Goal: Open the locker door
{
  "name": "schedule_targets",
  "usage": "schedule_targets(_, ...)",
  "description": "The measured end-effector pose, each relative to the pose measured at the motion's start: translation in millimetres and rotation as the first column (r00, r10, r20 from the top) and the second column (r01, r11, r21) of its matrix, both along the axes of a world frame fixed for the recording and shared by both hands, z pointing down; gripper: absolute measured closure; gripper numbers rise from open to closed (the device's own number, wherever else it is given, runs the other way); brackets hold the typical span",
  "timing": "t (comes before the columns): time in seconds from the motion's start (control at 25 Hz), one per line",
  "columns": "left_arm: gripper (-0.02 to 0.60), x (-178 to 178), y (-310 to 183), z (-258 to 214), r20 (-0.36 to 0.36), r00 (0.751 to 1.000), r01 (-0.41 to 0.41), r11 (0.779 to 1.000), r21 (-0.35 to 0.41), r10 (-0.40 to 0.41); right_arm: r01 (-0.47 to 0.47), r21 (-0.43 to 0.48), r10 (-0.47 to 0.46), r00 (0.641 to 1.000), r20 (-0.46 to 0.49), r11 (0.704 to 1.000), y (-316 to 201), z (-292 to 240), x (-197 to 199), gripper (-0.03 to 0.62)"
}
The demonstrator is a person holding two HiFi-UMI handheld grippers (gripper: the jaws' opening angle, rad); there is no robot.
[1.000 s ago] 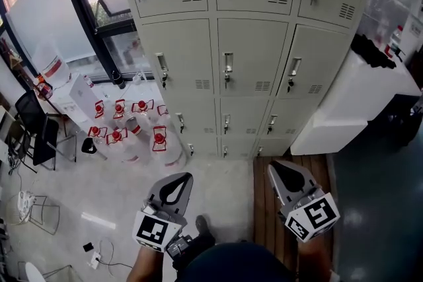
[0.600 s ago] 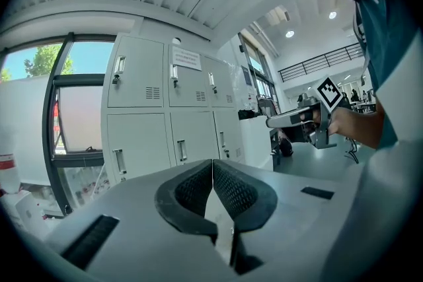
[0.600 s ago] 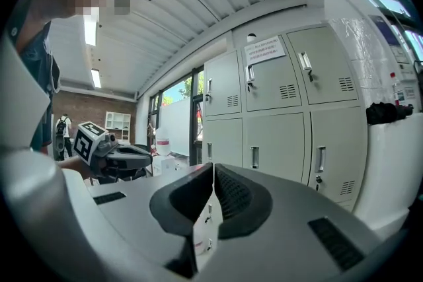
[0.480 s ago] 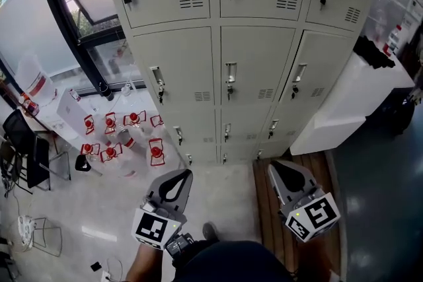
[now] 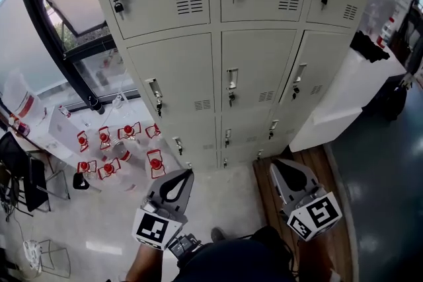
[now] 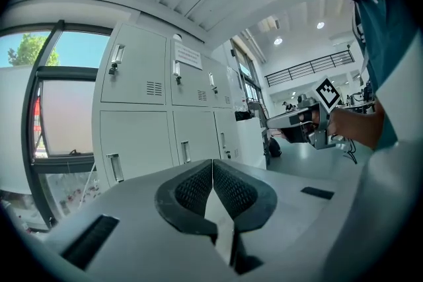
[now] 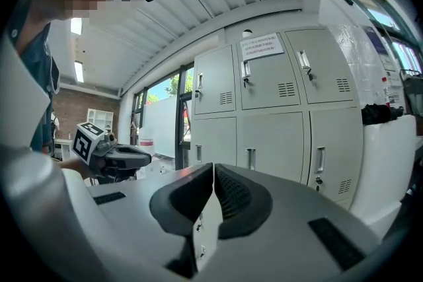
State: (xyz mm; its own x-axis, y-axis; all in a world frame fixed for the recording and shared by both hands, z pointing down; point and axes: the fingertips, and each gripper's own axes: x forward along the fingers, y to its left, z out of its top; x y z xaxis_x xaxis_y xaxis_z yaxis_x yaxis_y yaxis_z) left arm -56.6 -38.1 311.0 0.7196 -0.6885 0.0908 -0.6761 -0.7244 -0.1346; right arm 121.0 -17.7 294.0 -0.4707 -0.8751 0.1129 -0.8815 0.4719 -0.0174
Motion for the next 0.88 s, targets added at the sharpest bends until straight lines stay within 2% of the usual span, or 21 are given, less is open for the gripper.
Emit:
schedule_targets(0.36,0.565,-20,-26,8,-0.023,1.0,0.006,1.0,-0.014,-0.006,0.001,-0.041,-0.002,1.0,-0.02,0.999,-24,12,-19,0.557)
schedule_targets(0.88,0.565,-56,-53,11,-0.007,0.985,0.171,0.985,-0.026,-0.171,0.155,-0.046,-0.156,0.988,-0.006,0.987,-83,17,-49,0.557)
